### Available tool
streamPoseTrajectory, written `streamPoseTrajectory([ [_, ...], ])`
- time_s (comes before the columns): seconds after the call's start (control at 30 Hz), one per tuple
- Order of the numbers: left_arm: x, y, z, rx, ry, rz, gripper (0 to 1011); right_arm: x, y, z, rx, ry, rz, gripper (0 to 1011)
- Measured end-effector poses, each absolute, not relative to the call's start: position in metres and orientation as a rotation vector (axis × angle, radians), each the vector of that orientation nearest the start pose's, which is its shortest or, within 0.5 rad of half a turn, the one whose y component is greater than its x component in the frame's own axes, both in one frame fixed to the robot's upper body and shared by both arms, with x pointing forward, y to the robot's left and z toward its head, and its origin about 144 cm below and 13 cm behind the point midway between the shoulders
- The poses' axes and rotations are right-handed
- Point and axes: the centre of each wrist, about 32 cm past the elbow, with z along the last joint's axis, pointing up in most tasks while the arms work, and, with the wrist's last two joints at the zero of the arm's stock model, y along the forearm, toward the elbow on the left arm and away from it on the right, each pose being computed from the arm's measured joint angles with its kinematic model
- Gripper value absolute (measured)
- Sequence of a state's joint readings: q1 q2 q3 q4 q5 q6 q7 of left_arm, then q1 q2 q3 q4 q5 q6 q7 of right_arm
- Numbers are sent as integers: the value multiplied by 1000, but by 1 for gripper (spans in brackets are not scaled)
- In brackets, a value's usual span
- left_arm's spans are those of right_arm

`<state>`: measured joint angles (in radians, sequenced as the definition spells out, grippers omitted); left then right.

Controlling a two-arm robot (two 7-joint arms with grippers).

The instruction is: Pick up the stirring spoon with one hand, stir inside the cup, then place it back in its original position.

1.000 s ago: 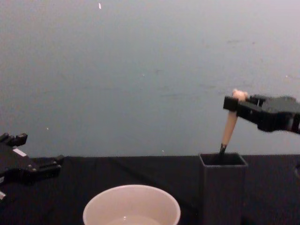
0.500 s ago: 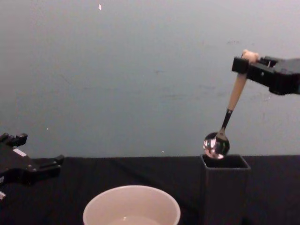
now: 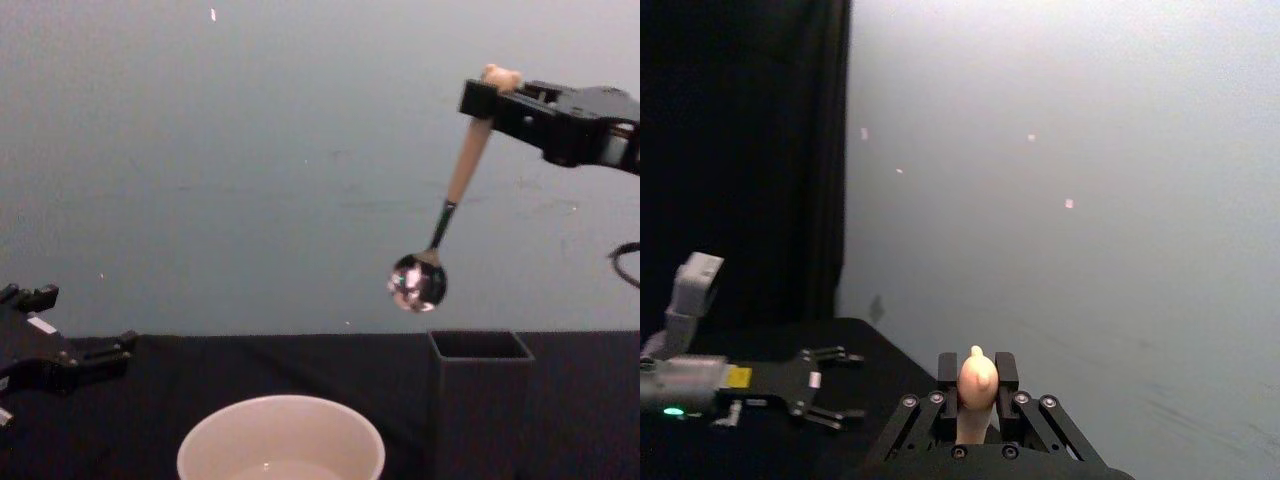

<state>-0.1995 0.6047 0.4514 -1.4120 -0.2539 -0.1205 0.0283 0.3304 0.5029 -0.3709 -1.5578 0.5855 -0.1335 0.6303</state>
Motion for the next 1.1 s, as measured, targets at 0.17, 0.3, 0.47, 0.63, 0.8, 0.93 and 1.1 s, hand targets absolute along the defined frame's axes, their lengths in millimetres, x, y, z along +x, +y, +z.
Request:
streamPoseTrajectory([
  [0.17, 489, 310, 1140, 304, -285, 1248, 1001, 531, -255, 1236, 158, -210, -568, 214],
  [0.3, 489, 310, 1140, 304, -285, 1248, 1001, 536, -239, 1231, 144, -201, -519, 214],
  [0.47, 489, 310, 1140, 304, -285, 1248, 1001, 541, -223, 1222, 125, -196, -467, 214],
  [0.63, 489, 310, 1140, 304, -285, 1248, 1001, 544, -212, 1212, 96, -201, -432, 214],
  [0.8, 489, 310, 1140, 304, -285, 1248, 1001, 548, -205, 1202, 68, -209, -412, 214],
  [0.93, 489, 310, 1140, 304, -285, 1248, 1001, 553, -200, 1191, 41, -208, -401, 214],
  [1.1, 489, 310, 1140, 304, -285, 1248, 1001, 557, -195, 1180, 16, -208, -385, 214],
])
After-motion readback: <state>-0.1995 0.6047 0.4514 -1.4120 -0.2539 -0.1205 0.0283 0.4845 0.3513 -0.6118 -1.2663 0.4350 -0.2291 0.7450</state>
